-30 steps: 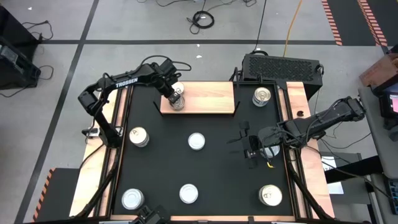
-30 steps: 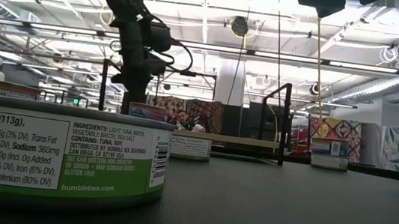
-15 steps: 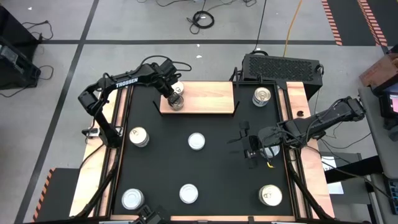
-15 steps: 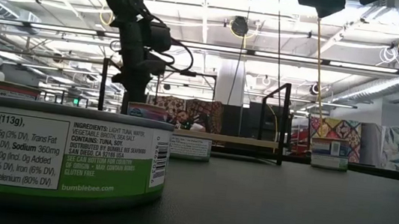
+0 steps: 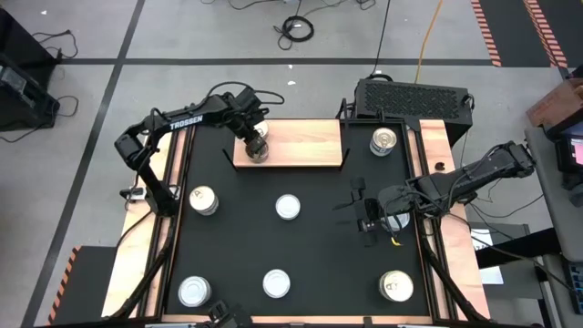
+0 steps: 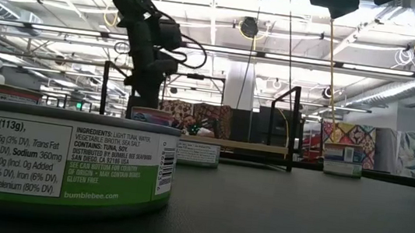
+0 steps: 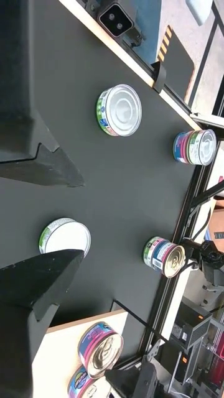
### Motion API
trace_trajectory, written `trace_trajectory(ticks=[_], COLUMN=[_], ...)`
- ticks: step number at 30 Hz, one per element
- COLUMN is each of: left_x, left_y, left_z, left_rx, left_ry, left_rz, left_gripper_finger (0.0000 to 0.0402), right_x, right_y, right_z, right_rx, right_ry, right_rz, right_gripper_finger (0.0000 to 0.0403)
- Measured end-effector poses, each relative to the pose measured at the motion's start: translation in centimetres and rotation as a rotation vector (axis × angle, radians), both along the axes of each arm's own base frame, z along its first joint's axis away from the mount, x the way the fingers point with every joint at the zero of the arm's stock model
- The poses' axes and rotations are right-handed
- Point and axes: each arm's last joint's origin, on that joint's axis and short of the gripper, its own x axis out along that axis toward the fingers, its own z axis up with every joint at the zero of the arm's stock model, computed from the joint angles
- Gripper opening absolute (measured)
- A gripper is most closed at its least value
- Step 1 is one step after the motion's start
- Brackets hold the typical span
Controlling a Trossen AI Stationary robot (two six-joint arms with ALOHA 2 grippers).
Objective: Stack canned seafood by type on shelf
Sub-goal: Put the blue tuna can on the shelf
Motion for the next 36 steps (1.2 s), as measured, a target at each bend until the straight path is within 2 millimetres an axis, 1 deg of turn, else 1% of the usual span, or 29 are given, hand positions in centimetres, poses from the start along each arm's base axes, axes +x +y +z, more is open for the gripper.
trace_trajectory(ticks=[6,13,15,19,23,28,32,34,36], left_x=[1.5,3.5,4.0,5.1,5.8,5.0,2.4,1.0,-0.2], left_y=[0.1,-0.5,-0.9,-1.9,-3.9,-7.7,-11.3,-13.0,-14.4], left_z=[0.6,1.8,2.6,4.0,6.4,8.9,10.4,10.8,11.1], left_rx=[0.076,0.004,-0.015,-0.063,-0.113,-0.148,-0.111,-0.082,-0.053], left_ry=[-0.118,-0.387,-0.435,-0.483,-0.507,-0.424,-0.250,-0.131,-0.059], left_rz=[-0.031,-0.190,-0.232,-0.246,-0.308,-0.364,-0.400,-0.383,-0.338], left_gripper_finger=[0.0084,0.0084,0.0084,0.0084,0.0084,0.0084,0.0084,0.0084,0.0084], right_x=[0.0,0.0,0.0,0.0,0.0,0.0,0.0,0.0,0.0], right_y=[0.0,0.0,0.0,0.0,0.0,0.0,0.0,0.0,0.0], right_z=[0.0,0.0,0.0,0.0,-0.1,-0.1,-0.1,-0.1,0.0], right_rx=[0.000,-0.003,-0.004,-0.004,-0.005,0.018,0.029,0.031,0.043], right_ry=[0.000,0.000,0.000,0.001,0.009,0.015,0.016,0.012,0.007], right_rz=[0.000,0.002,0.002,0.002,0.001,-0.011,-0.017,-0.017,-0.022], right_gripper_finger=[0.0169,0.0169,0.0169,0.0169,0.0169,0.0169,0.0169,0.0169,0.0169])
